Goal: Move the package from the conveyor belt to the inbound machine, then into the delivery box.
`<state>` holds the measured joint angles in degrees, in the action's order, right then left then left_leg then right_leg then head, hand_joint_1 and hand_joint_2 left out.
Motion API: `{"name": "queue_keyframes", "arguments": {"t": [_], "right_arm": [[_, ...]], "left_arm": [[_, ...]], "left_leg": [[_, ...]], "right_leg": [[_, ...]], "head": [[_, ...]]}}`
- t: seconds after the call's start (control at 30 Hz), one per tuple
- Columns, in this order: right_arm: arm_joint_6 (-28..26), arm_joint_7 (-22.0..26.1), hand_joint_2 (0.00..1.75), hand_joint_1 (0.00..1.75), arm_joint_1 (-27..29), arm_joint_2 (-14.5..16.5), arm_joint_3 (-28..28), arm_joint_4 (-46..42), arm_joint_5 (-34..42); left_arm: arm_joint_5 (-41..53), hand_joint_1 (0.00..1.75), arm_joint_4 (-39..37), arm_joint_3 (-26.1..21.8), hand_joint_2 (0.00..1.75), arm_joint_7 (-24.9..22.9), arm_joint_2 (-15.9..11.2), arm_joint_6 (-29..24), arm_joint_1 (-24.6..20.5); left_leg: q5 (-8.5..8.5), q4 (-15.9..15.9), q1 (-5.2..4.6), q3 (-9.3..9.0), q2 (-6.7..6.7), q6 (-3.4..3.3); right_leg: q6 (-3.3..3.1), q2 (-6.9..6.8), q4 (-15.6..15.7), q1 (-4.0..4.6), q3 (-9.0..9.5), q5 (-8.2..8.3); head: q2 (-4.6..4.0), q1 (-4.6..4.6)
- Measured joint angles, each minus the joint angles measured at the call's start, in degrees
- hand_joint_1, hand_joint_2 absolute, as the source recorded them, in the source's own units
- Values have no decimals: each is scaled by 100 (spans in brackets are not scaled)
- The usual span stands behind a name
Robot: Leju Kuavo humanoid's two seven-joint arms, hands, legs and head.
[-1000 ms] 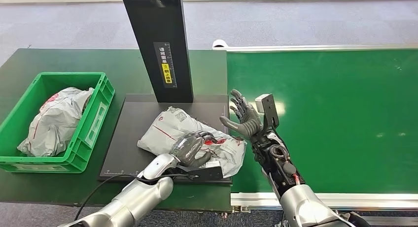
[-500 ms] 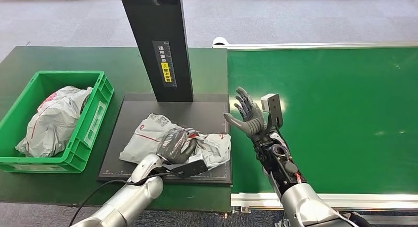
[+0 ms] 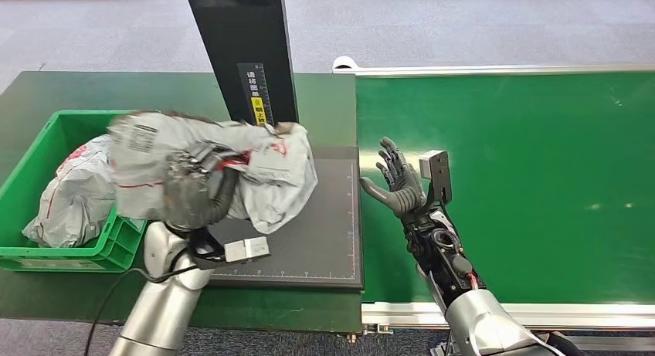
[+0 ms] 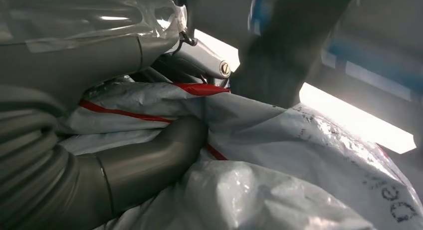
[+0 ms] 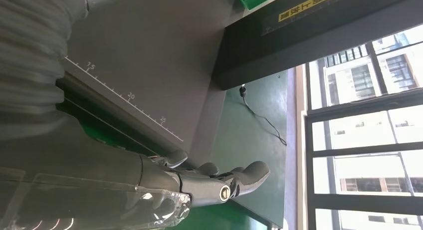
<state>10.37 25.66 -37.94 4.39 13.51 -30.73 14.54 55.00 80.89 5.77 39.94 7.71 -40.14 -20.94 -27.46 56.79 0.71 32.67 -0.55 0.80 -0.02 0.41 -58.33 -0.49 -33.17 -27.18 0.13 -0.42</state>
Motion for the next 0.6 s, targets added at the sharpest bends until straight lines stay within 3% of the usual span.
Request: {"name": "queue_keyframes", "arguments": {"t": [0.13, 0.27, 0.5, 0.57, 0.6], "right_arm": [[10, 0, 175, 0, 32, -4, 2, 0, -27], [63, -1, 175, 0, 40, 8, 19, 0, -46], [204, -5, 175, 0, 38, 33, 67, 0, -91], [202, -16, 175, 0, 35, 52, 82, 0, -113], [203, -29, 175, 0, 31, 69, 94, 0, -133]], "left_arm": [[527, 175, 1232, -850, 175, 2, 97, -1, 83], [919, 175, 1867, -1537, 175, 3, 121, 3, 67], [1522, 175, 1985, -2613, 175, -26, 129, 4, -118], [1911, 175, 1772, -2830, 175, -424, 65, 13, -231], [2240, 175, 1521, -2937, 175, -905, -36, 21, -309]], "left_leg": [[0, -1, 2, 0, -1, 0], [1, -1, 2, 0, -2, 1], [2, -1, 1, 0, -4, 1], [2, -1, 0, 0, -4, 1], [2, -1, 0, -1, -2, 2]], "right_leg": [[-1, 0, 0, 2, -1, 0], [-1, 0, -1, 3, 1, 0], [-1, -1, -1, 2, 1, 0], [-1, -1, -1, 0, 1, 0], [-1, 0, -1, 0, 0, 0]], "head": [[-1, -1], [-1, 1], [-1, 2], [0, 3], [0, 3]]}}
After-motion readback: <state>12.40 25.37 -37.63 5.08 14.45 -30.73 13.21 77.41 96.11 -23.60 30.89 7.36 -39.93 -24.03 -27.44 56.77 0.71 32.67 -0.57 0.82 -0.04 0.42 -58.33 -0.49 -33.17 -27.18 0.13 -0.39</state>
